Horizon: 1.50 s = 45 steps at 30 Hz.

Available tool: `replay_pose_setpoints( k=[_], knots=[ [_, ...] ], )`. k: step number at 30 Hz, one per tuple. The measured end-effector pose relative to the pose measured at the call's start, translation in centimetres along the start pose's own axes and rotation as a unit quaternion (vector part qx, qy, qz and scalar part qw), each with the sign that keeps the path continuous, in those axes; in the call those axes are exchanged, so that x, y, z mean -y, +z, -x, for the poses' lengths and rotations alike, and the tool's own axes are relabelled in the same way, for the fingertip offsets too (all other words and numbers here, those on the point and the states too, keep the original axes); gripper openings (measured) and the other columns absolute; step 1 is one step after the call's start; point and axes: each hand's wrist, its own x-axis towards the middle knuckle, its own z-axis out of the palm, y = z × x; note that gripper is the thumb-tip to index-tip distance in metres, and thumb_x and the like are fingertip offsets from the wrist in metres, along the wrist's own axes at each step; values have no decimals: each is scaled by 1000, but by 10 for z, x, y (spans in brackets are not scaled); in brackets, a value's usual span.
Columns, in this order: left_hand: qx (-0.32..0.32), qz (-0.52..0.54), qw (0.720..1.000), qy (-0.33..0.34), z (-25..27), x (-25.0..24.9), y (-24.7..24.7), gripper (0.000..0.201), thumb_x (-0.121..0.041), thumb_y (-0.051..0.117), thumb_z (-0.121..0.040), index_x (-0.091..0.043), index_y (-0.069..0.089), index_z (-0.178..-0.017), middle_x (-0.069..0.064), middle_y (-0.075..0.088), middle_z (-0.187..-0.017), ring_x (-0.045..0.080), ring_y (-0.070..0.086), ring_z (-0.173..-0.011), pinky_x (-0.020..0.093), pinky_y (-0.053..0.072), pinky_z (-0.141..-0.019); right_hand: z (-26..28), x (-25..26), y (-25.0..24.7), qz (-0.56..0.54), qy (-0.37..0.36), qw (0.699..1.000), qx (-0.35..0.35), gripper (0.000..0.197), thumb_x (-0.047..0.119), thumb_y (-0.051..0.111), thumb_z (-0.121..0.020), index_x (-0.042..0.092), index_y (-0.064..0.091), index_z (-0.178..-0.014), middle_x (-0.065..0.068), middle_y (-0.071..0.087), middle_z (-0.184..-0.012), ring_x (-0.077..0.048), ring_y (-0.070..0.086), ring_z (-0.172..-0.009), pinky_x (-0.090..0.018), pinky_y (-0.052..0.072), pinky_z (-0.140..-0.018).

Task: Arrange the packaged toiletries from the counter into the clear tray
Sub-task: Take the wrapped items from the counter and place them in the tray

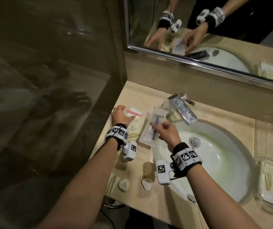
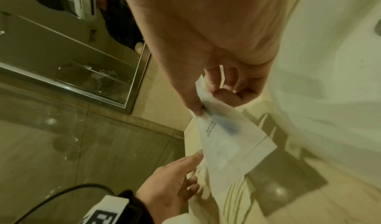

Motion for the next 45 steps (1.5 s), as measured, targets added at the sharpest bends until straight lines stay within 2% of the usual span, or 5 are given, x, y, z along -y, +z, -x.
replay_pose_setpoints(
  k=[10, 15, 27, 41, 45],
  knots=[
    [34, -19, 998, -40, -22, -11, 16, 55, -31, 86, -62, -10, 60, -106, 12, 60, -114, 31, 45, -118, 42, 44, -101, -13, -6, -6, 13, -12, 999, -45, 52, 42, 75, -70, -2, 64, -95, -3, 52, -76, -17, 52, -72, -32, 41, -68],
    [48, 52, 996, -50, -16, -23, 4, 26, -20, 79, -73, -7, 67, -93, 12, 67, -98, 26, 58, -89, 32, 51, -79, -7, 8, -13, 1, -35, 999, -26, 23, 27, 72, -85, 6, 62, -86, 0, 48, -75, -17, 50, -75, -29, 42, -68],
    [28, 208, 978, -3, 22, -52, -56, 42, -19, 77, -77, 2, 64, -111, 15, 69, -110, 23, 66, -100, 26, 53, -79, 32, 52, -36, -28, -101, 994, 32, 34, 26, 72, -86, 3, 63, -109, 6, 57, -64, -7, 55, -59, -14, 42, -50],
    [122, 290, 947, 69, 154, -159, 24, 39, -7, 71, -81, 2, 61, -117, 12, 67, -107, 7, 61, -78, 11, 47, -57, 108, 46, -235, -59, -142, 986, -62, 25, 20, 67, -90, 9, 67, -112, 1, 74, -98, 0, 67, -78, -14, 48, -67],
    [185, 279, 939, 83, 190, -181, 86, 42, -15, 77, -76, 2, 64, -113, 12, 71, -106, 20, 65, -85, 21, 51, -69, 130, 8, -315, -53, -105, 985, -123, 14, 23, 65, -92, 14, 69, -102, -8, 70, -98, -17, 63, -85, -28, 51, -75]
  ],
)
